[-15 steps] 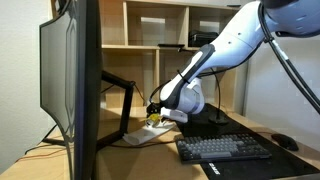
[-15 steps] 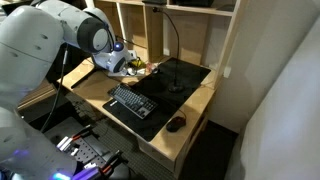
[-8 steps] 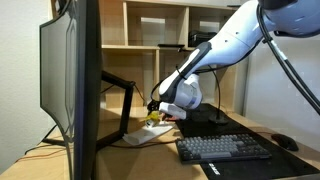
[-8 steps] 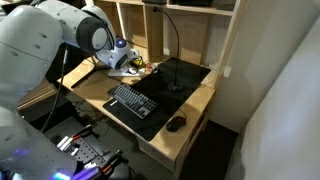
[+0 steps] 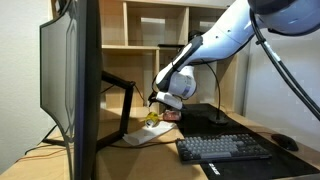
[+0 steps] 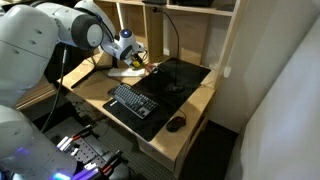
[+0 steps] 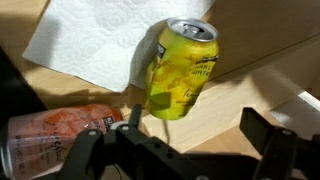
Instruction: Pick up the can and make it stand
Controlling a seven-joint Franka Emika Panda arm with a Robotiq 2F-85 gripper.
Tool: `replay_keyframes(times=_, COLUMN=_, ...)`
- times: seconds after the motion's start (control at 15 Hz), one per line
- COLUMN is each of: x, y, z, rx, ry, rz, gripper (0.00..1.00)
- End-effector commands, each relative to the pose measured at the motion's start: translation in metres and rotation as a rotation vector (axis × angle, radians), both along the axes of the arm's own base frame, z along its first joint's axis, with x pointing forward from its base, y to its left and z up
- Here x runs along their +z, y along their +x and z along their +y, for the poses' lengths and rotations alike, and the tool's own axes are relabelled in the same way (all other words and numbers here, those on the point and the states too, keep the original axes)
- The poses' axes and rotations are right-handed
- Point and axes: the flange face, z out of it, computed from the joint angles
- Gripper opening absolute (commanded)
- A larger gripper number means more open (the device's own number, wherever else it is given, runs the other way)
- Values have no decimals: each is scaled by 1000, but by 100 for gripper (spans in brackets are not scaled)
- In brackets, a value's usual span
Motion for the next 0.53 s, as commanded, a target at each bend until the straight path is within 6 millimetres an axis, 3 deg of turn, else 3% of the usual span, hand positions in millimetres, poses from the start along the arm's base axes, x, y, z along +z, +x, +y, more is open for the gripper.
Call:
replay_keyframes(times=0.0, x=0, y=0, z=1, rx=-1, ry=-1, rz=1, gripper=100)
replay_keyframes(times=0.13, x=-15, y=-4, z=1, rx=20, ry=-47, rz=47, gripper=100)
replay_keyframes(times=0.33, x=-34, y=-11, z=17, rx=42, ry=-19, rz=91, gripper=100)
replay_keyframes(times=0.47, x=-34, y=-20, z=35, rx=48, ry=12, rz=93, gripper=100)
